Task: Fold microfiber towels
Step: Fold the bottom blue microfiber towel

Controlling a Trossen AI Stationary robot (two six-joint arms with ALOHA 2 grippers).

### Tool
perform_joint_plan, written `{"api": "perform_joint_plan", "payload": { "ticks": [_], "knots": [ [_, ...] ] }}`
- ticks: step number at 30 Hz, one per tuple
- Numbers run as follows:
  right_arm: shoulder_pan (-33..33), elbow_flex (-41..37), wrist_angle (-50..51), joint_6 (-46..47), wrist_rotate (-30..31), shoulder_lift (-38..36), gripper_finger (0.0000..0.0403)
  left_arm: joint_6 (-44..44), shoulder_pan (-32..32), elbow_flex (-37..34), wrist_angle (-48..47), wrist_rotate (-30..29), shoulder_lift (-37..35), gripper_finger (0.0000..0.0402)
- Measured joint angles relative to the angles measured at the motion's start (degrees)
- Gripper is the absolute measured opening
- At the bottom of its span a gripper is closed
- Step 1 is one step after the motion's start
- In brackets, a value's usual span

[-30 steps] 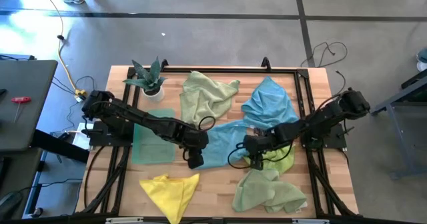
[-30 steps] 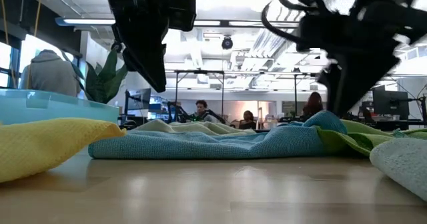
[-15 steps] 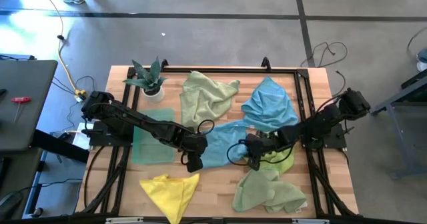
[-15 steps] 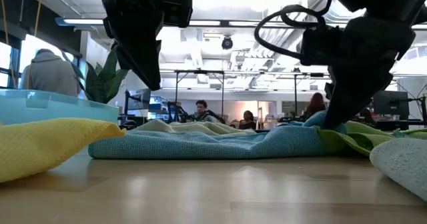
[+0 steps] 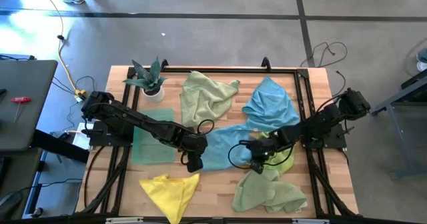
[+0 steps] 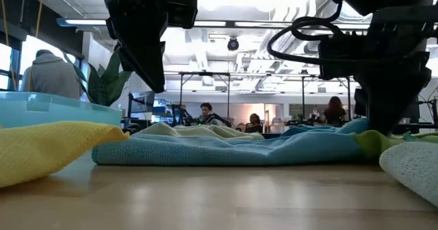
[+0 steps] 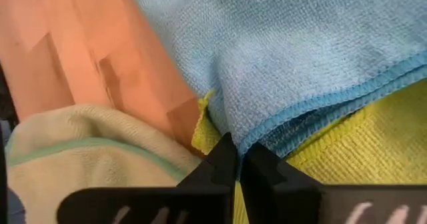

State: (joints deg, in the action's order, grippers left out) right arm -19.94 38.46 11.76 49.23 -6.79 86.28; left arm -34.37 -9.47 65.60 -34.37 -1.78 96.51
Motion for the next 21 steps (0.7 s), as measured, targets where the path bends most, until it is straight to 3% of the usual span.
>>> {"api": "perform_joint_plan", "payload": {
  "ticks": [9,12,15,21],
  "knots": [
    [0.0,0.0,0.6,6.1,-5.1,-2.8,0.0001,-1.2,0.0,0.0,0.1,0.0,0.1,0.0080],
    [0.0,0.2,3.1,3.3,-1.9,-4.7,0.0001,-0.8,-0.1,0.0,1.1,0.1,0.5,0.0080],
    [1.2,0.0,8.1,4.1,-3.4,-4.7,0.0001,0.6,-0.6,0.0,5.4,1.4,0.4,0.0080],
    [1.4,0.1,3.8,5.8,-5.5,-5.5,0.0017,4.4,-2.8,0.0,13.2,1.6,0.9,0.0085]
  ]
}}
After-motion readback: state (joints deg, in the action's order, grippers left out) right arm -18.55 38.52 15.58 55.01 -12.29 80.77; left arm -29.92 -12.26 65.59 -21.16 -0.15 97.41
